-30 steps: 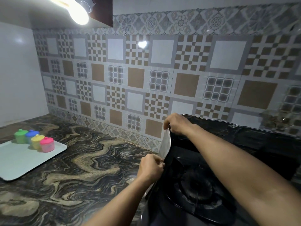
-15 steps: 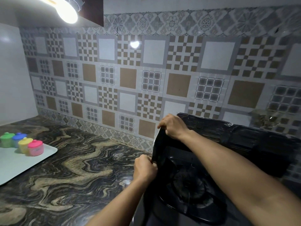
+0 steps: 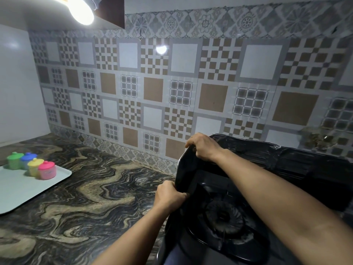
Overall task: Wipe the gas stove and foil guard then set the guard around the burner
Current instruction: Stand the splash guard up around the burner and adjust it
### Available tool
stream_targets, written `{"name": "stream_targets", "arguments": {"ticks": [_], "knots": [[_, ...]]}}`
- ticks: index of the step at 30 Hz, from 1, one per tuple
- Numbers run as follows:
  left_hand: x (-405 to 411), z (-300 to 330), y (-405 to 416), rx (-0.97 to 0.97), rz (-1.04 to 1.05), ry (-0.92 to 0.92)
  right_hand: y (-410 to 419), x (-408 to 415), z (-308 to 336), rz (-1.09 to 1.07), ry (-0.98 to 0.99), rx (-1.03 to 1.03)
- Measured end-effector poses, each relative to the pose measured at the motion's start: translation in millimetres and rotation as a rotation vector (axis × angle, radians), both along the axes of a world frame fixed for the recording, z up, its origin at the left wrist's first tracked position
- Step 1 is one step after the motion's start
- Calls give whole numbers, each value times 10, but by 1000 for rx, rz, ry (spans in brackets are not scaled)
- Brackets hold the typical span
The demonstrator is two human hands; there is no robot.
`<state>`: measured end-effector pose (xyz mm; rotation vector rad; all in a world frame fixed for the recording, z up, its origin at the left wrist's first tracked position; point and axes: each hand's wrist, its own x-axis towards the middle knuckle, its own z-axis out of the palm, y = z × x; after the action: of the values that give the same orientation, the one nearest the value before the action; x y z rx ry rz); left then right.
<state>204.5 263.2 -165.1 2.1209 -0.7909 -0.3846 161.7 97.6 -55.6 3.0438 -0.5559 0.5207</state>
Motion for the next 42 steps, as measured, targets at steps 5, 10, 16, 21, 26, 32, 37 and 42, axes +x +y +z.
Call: {"name": "stream_targets", "arguments": {"ticks": [5, 10, 16, 21, 26, 32, 37, 42], "knots": [[43, -37, 32, 44, 2, -13, -46, -45, -1, -49, -14, -13], [-4, -65, 0, 30, -55, -30, -66, -88, 41, -122, -6, -67], [4, -100, -7, 32, -78, -54, -60, -144, 43, -151, 16, -156], [1, -137, -3, 38, -104, -19, -54, -156, 6, -142, 47, -114], [-1, -99, 40, 40, -57, -26, -25, -161, 23, -130, 65, -84], [38, -61, 121, 41, -55, -6, 83, -182, 69, -137, 45, -38], [73, -78, 199, 39, -53, -3, 203, -221, 80, -143, 17, 5], [129, -116, 309, 35, -38, 43, 336, -353, 59, -162, -1, 23]]}}
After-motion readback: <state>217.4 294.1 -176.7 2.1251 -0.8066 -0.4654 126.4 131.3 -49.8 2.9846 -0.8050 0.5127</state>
